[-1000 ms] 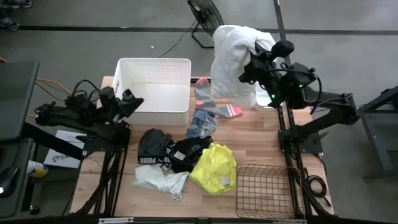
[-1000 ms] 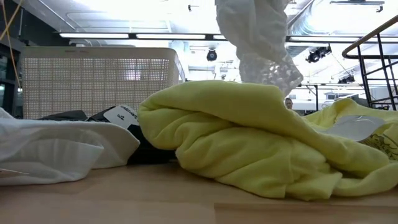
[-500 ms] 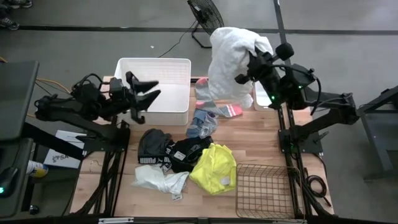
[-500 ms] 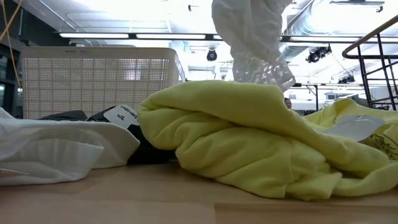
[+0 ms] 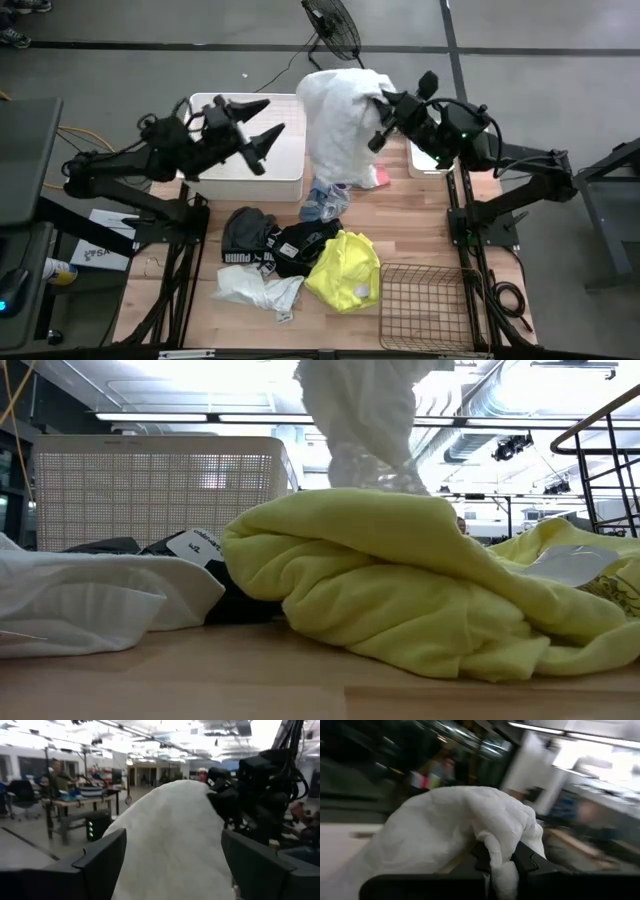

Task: Pick & Place Cloths
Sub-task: Put the white dress into the big white bin

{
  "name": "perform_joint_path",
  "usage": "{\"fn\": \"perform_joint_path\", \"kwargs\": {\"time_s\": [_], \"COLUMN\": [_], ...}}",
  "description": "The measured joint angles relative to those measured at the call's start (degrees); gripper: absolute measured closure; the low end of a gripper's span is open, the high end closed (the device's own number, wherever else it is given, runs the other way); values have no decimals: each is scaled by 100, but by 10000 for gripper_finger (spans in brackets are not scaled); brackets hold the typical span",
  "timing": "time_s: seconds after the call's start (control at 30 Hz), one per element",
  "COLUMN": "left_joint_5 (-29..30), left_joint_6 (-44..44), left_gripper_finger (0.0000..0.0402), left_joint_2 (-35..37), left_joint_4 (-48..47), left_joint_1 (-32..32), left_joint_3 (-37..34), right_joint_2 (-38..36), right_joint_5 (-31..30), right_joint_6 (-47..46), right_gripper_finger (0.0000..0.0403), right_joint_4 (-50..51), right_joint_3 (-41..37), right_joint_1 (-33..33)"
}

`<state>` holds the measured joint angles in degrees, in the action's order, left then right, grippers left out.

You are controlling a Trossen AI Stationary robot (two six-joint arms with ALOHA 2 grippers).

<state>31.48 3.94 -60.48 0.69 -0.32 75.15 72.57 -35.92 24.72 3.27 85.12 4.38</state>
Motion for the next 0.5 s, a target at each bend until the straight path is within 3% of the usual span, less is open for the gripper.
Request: {"fn": "perform_joint_path", "kwargs": {"time_s": [0.27, 0.5], "left_joint_5": [-2250, -2690], "left_joint_6": [-621, -719], "left_gripper_finger": [91, 92], "left_joint_2": [-520, -793], "left_joint_4": [-393, -387], "left_joint_1": [974, 1238], "left_joint_3": [701, 944], "right_joint_2": [-139, 83], "right_joint_5": [2023, 3074], "right_joint_6": [-1310, -1675], "right_gripper_finger": [390, 390], "right_joint_4": [115, 40], "right_joint_3": [65, 697], "right_joint_1": [608, 964]}}
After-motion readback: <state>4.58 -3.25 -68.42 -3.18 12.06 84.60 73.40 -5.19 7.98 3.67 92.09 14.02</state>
